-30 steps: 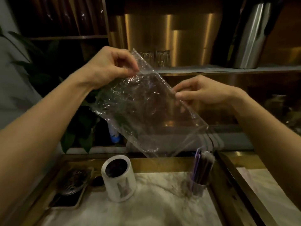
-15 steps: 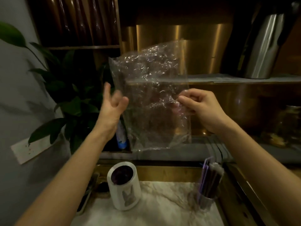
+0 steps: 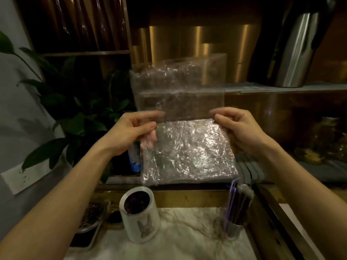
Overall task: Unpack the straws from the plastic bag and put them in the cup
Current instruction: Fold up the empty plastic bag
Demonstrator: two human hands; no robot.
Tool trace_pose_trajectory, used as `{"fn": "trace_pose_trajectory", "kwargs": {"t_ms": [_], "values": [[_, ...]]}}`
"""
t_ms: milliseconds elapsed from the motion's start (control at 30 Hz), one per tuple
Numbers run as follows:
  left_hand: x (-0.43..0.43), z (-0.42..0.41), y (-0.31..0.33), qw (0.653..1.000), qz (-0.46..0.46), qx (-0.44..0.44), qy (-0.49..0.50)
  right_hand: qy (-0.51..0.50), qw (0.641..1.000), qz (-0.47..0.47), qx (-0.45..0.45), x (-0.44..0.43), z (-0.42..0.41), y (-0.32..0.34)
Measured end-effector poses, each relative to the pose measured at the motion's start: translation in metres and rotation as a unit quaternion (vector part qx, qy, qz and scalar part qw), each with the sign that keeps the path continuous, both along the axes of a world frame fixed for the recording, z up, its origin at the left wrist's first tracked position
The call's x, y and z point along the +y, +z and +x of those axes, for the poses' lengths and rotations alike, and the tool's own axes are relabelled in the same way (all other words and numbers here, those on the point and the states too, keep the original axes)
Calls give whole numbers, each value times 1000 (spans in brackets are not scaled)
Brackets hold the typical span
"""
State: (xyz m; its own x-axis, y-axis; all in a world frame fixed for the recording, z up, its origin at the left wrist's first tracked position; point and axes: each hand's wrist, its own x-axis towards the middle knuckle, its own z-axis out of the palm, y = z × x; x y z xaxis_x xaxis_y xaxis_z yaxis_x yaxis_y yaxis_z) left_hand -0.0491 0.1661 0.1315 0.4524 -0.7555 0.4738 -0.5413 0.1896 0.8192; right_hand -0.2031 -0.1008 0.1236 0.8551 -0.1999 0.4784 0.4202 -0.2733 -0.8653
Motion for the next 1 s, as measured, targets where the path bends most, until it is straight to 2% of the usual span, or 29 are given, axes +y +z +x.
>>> {"fn": "trace_pose_trajectory", "kwargs": {"t_ms": [100,200,367,433,500,533,633,700,833,900,1000], "values": [[2,0,1,1000,-6,9,-23,81,993,86,-4,-6,4,-3],[7,2,4,1000,5,19,-18,121,988,93,6,-7,3,-2],[16,-1,12,995,46,63,-68,202,970,130,24,0,2,3],[20,1,19,991,58,76,-90,208,971,107,39,1,2,7],[24,0,29,988,65,96,-99,168,984,45,51,0,3,13],[25,-1,34,992,72,77,-75,144,988,13,53,-1,4,17],[24,-6,51,991,107,-68,42,81,995,-37,36,3,8,31],[23,-12,63,983,133,-115,54,48,994,-89,39,14,14,42],[15,-26,84,953,195,-220,78,47,946,-306,95,52,26,63],[12,-32,94,946,209,-237,75,90,932,-327,129,67,30,70],[10,-34,104,922,194,-307,135,81,945,-300,106,78,34,72]]}}
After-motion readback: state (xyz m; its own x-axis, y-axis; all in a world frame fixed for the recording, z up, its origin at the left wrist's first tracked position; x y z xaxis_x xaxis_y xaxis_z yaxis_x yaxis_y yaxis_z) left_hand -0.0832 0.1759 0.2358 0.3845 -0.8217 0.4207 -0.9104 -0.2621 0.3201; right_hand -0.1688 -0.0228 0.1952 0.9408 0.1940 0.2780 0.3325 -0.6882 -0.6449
